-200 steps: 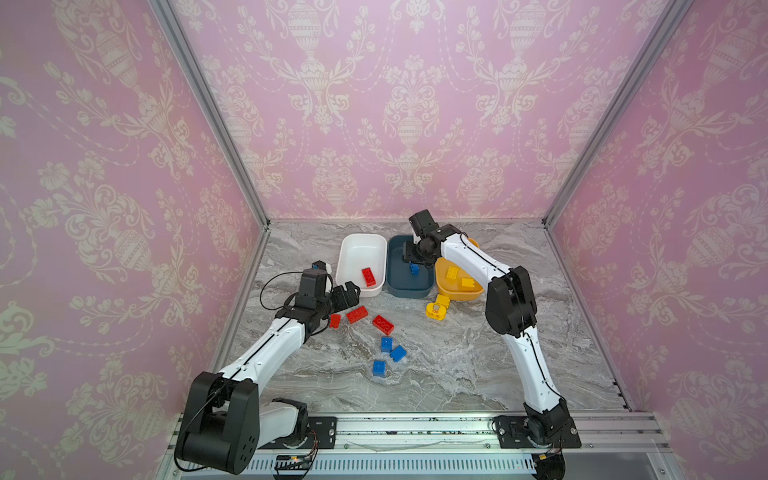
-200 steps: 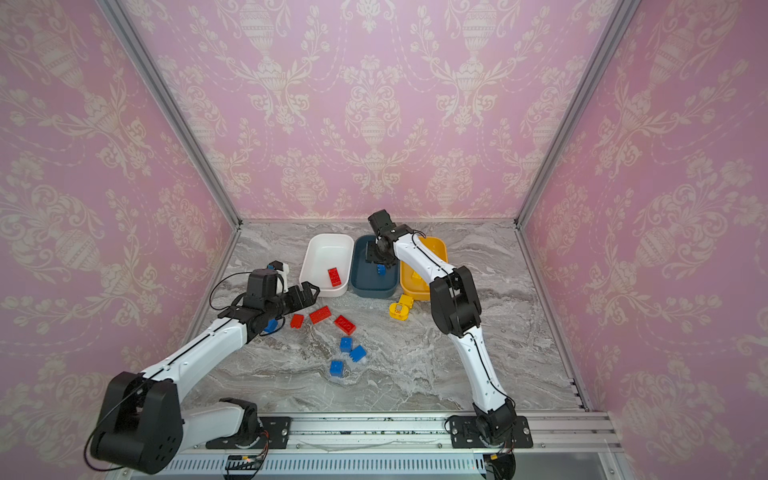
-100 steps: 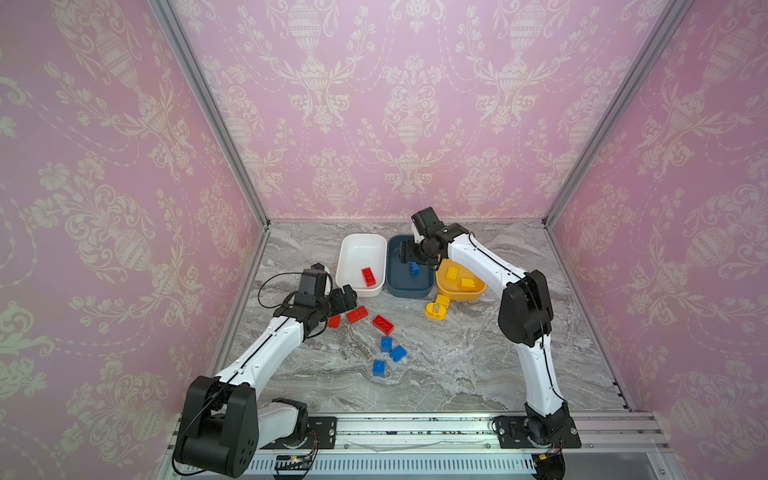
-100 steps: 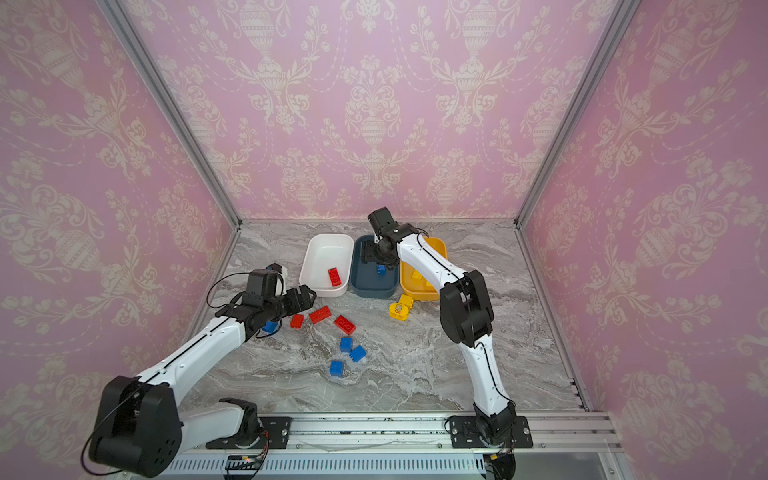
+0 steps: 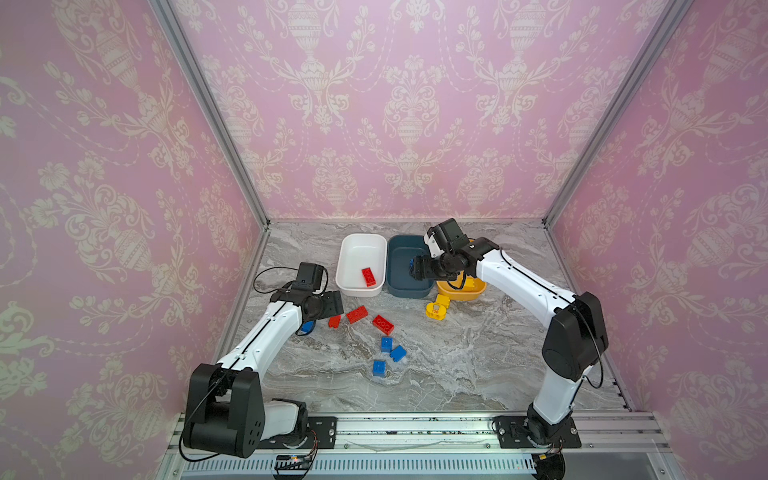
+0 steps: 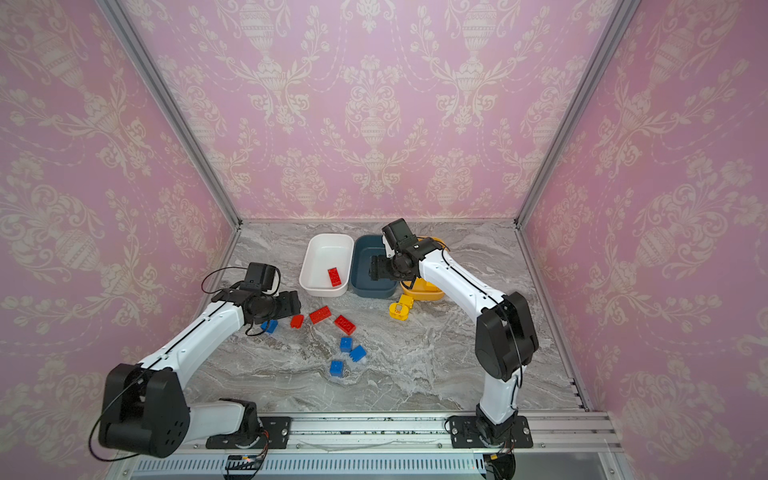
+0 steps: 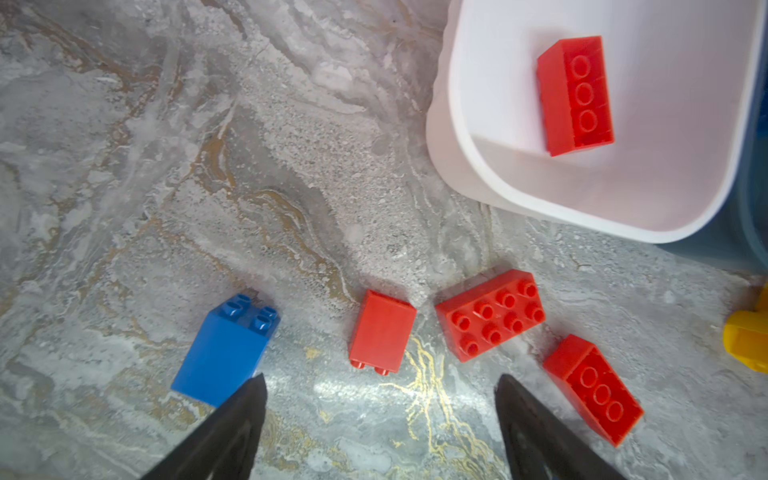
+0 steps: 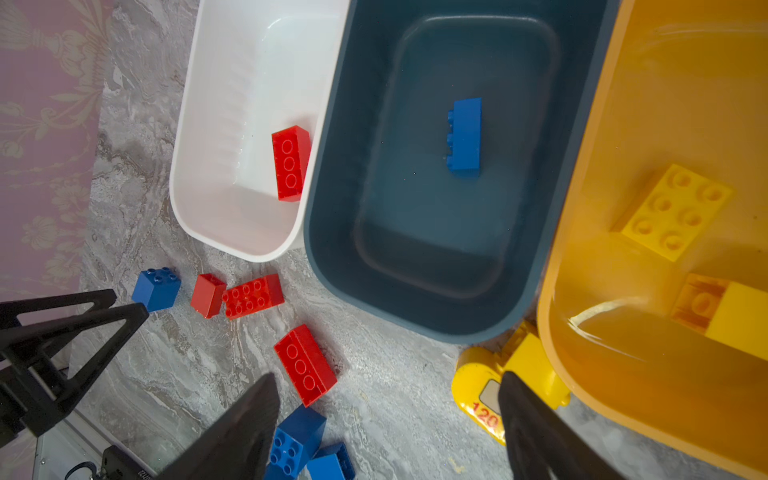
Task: Sort the legos into containers by color
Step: 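Lower the left gripper onto a blue brick while the right gripper withdraws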
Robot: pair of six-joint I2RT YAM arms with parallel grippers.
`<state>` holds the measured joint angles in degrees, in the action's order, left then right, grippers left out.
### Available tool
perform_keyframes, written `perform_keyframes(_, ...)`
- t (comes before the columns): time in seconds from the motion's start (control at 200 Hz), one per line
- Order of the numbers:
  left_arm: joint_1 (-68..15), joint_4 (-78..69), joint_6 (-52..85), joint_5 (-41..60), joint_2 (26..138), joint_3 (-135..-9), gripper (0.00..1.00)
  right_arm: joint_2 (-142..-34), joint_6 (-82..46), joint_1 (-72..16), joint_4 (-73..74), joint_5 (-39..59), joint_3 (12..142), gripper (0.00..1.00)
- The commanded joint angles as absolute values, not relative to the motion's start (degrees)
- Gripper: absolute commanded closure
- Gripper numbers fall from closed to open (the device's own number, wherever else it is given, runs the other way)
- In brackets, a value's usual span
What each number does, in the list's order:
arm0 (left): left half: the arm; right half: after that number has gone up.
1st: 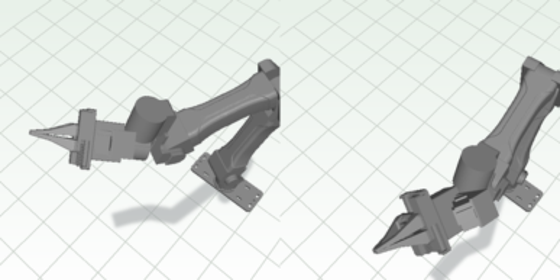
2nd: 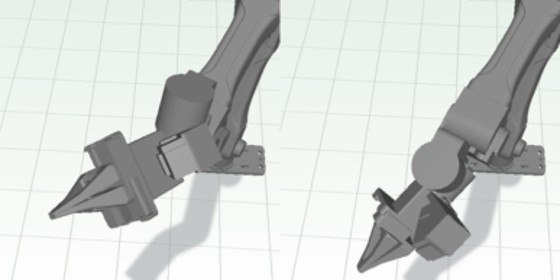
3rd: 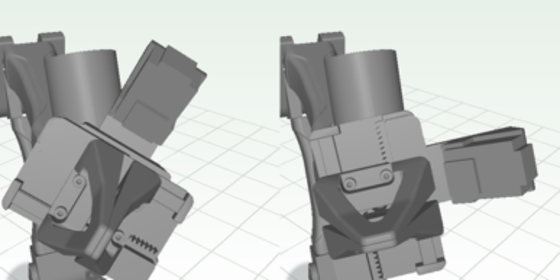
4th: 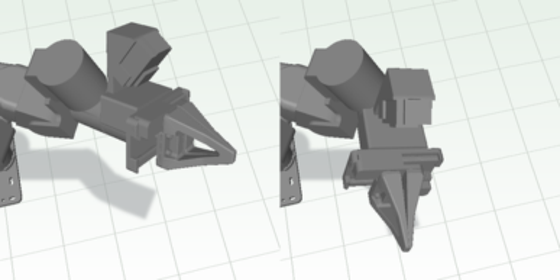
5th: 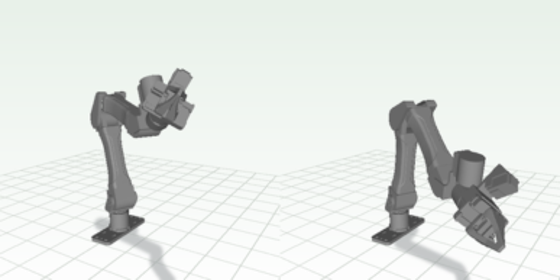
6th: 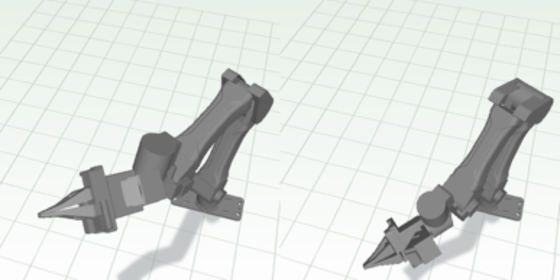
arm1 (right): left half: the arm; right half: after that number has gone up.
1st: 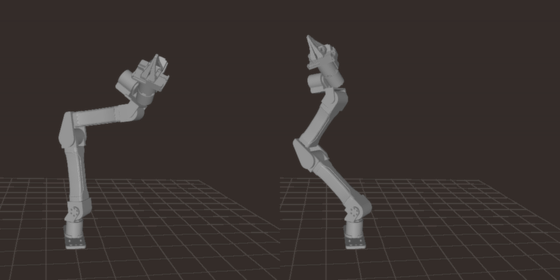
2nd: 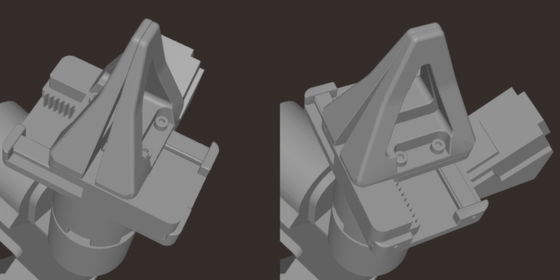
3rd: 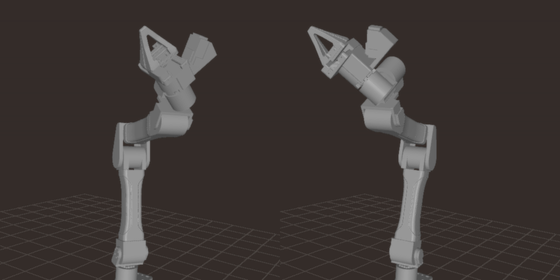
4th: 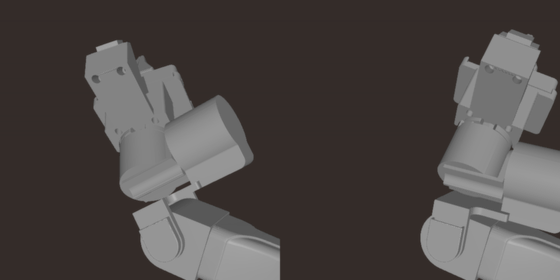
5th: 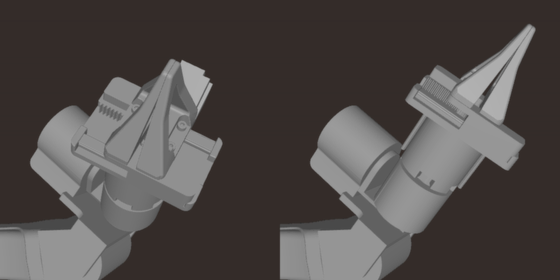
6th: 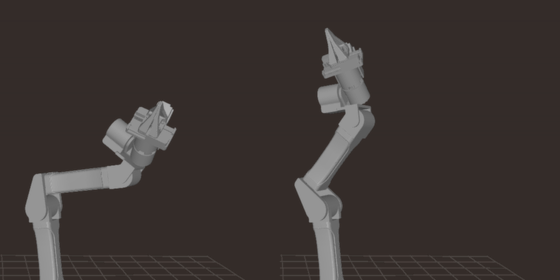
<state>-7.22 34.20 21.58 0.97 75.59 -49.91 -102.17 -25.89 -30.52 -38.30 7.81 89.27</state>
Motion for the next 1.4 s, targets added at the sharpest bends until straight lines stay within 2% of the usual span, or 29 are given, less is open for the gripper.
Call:
perform_keyframes(0.0,-5.9,39.6,18.4,-5.3,75.9,-52.3,0.14,-98.0,-25.5,-30.6,-38.7,8.6,85.6,0.14)
perform_keyframes(0.33,-4.3,45.7,11.9,-13.5,78.6,-54.8,0.2,-92.3,-26.7,-30.5,-39.5,9.9,79.2,0.13)
perform_keyframes(0.51,-1.0,46.4,8.5,-5.8,81.3,-56.5,0.22,-88.9,-27.6,-30.2,-39.7,12.4,76.0,0.12)
perform_keyframes(0.615,-0.5,48.4,5.8,-3.5,84.9,-58.8,0.21,-86.3,-28.1,-30.0,-39.2,15.2,73.0,0.08)
perform_keyframes(0.906,-0.1,49.6,2.0,-4.0,90.4,-60.2,0.2,-79.5,-29.2,-28.4,-38.3,19.2,64.5,0.05)
perform_keyframes(1.396,1.4,46.6,1.3,-2.6,95.3,-60.1,0.29,-75.3,-32.9,-28.3,-32.4,25.3,57.8,0.02)
